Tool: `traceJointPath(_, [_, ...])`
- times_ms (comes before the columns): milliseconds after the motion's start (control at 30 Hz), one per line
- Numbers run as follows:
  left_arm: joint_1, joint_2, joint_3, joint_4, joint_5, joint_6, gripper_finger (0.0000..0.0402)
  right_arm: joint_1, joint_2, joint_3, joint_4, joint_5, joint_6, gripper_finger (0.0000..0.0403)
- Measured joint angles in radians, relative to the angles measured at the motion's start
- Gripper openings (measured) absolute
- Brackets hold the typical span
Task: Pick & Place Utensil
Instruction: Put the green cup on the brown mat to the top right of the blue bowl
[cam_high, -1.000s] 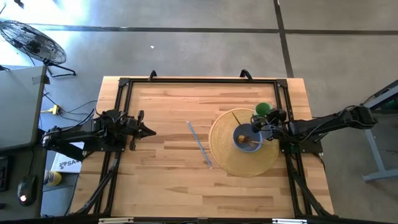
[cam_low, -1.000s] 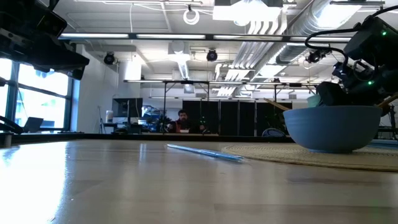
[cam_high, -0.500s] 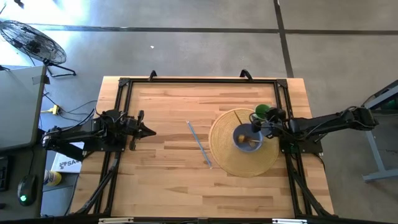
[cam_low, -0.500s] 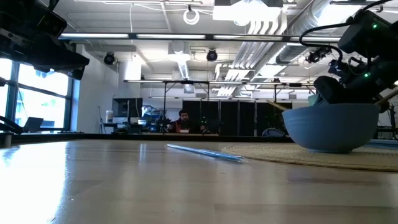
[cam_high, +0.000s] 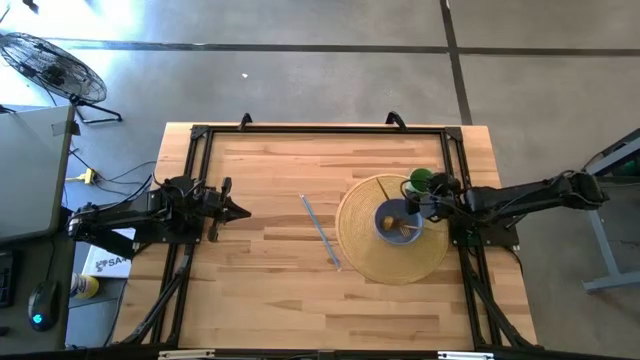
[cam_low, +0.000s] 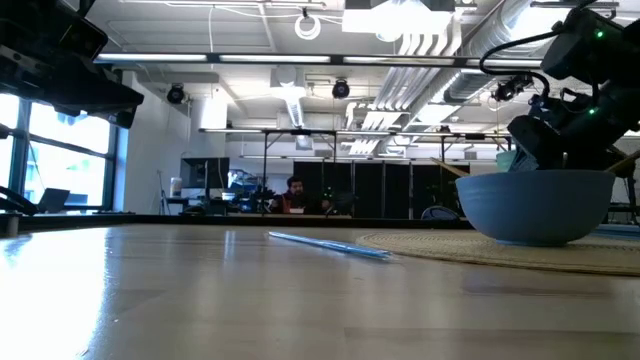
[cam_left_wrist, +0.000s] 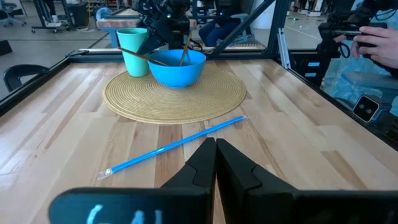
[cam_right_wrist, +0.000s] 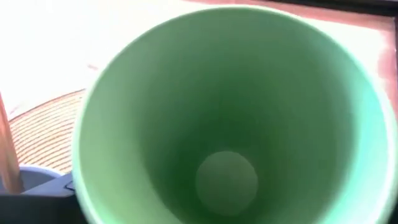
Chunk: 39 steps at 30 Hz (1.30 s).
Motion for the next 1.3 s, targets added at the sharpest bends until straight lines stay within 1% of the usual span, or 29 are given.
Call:
traceJointPath(233, [0.000,0.000,0.000,0.000,0.000,0.000,0.0010,0.000,0.000,0.029,-0.060,-0.084,0.064,0.0399])
traceJointPath(467, [0.000,0.000,0.000,0.000,0.000,0.000,0.0010,0.001,0.000,0.079,-0.145,-0.102,0.081,0.0398])
traceJointPath(800, [0.000,0.000,0.000,0.000,0.000,0.000,0.0010,0.001,0.000,0.171,-0.339,-0.167,0.150,0.0385])
traceJointPath(967, [0.000,0.000,0.000,0.000,0.000,0.000,0.0010,0.001,-0.005,0.204,-0.333,-0.226,0.122,0.0385])
traceJointPath(1300, [0.000,0.000,0.000,0.000,0.000,0.000,0.0010,0.001,-0.001,0.236,-0.362,-0.322,0.134,0.0380])
